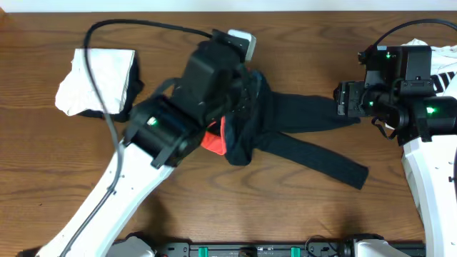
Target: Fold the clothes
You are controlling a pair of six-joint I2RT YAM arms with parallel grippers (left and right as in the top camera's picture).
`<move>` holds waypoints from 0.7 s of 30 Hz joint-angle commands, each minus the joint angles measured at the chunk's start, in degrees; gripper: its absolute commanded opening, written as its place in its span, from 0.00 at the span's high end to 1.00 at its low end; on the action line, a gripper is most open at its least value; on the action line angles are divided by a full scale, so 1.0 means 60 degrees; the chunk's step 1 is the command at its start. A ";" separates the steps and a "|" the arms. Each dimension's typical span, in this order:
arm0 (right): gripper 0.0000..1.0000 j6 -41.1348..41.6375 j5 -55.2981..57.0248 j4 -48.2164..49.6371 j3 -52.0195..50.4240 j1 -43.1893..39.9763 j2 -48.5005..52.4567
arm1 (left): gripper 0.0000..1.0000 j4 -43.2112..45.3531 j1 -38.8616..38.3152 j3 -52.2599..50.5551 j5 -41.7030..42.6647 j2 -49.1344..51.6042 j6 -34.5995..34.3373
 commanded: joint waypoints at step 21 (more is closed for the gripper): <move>0.28 -0.0146 0.0127 -0.0397 0.0058 -0.0073 0.0284 | 0.94 0.2004 0.3468 0.0302 -0.0623 0.2969 -0.0550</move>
